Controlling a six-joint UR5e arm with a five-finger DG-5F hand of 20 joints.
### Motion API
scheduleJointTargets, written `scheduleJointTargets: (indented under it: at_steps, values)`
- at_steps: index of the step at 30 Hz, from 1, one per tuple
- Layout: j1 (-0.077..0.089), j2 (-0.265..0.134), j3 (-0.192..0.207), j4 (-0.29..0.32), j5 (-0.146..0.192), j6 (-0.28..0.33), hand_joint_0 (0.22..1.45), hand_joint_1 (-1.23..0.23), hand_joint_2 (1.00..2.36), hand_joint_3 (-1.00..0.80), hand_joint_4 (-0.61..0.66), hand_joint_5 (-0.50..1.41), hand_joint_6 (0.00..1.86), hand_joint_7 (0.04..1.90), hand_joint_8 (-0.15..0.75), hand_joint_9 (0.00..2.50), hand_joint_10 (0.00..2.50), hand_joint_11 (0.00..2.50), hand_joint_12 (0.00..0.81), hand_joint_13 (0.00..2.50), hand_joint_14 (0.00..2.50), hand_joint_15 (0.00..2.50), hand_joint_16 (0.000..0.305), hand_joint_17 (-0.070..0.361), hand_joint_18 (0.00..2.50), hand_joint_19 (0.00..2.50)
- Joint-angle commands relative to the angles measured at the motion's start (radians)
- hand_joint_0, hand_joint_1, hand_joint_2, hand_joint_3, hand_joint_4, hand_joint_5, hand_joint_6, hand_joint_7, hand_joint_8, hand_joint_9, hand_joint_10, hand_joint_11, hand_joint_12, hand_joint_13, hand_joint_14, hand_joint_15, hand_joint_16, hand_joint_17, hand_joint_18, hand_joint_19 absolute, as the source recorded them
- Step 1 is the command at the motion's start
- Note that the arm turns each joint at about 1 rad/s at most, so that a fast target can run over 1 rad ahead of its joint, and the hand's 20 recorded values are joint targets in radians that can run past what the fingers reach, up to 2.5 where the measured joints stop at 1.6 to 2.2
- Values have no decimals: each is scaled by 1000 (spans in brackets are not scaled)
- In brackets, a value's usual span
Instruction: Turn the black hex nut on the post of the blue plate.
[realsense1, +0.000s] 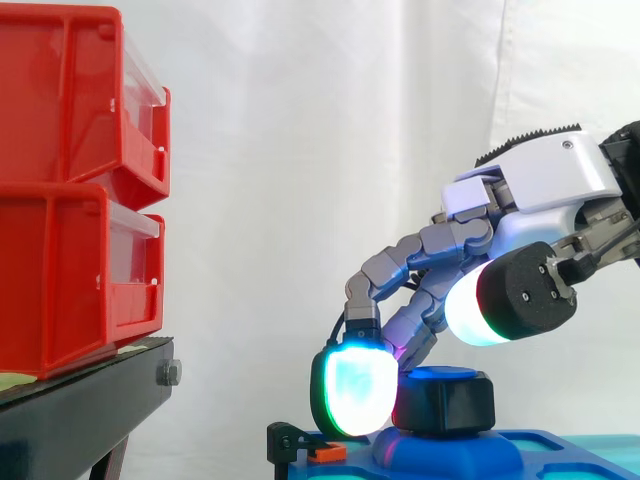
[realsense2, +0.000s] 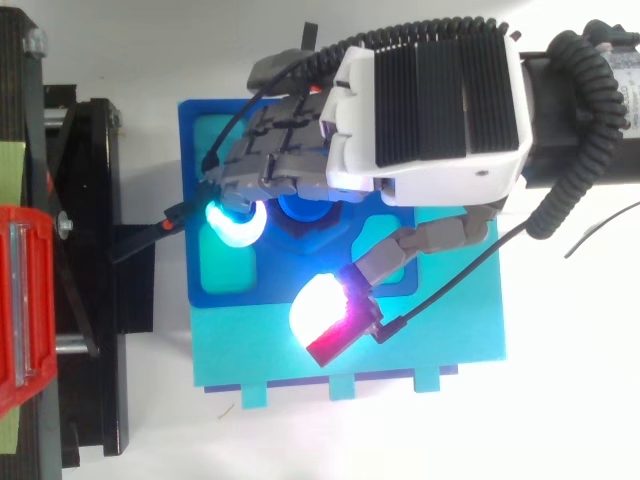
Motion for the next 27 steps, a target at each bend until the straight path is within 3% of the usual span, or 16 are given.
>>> scheduleJointTargets:
  at_steps: [1,8,14,22,27]
  values:
    - [0,0,0,-2,-1,0,496,-343,1000,-500,289,-132,504,980,263,586,3,100,362,507,7,195,51,114,376,356]
    - [-21,0,0,-11,-13,-2,496,-342,1000,-500,290,-132,504,976,263,583,5,98,364,507,7,195,51,114,376,356]
    - [-43,0,0,0,-54,-3,496,-341,1000,-500,287,-133,504,974,263,586,4,104,363,507,7,192,51,114,379,356]
    - [-66,0,0,7,-77,-8,496,-340,1000,-500,290,-134,504,968,263,587,3,98,362,509,7,196,51,114,381,356]
    - [-87,0,0,6,-111,-8,496,-340,1000,-500,291,-136,504,957,262,586,2,93,363,509,7,199,51,114,375,356]
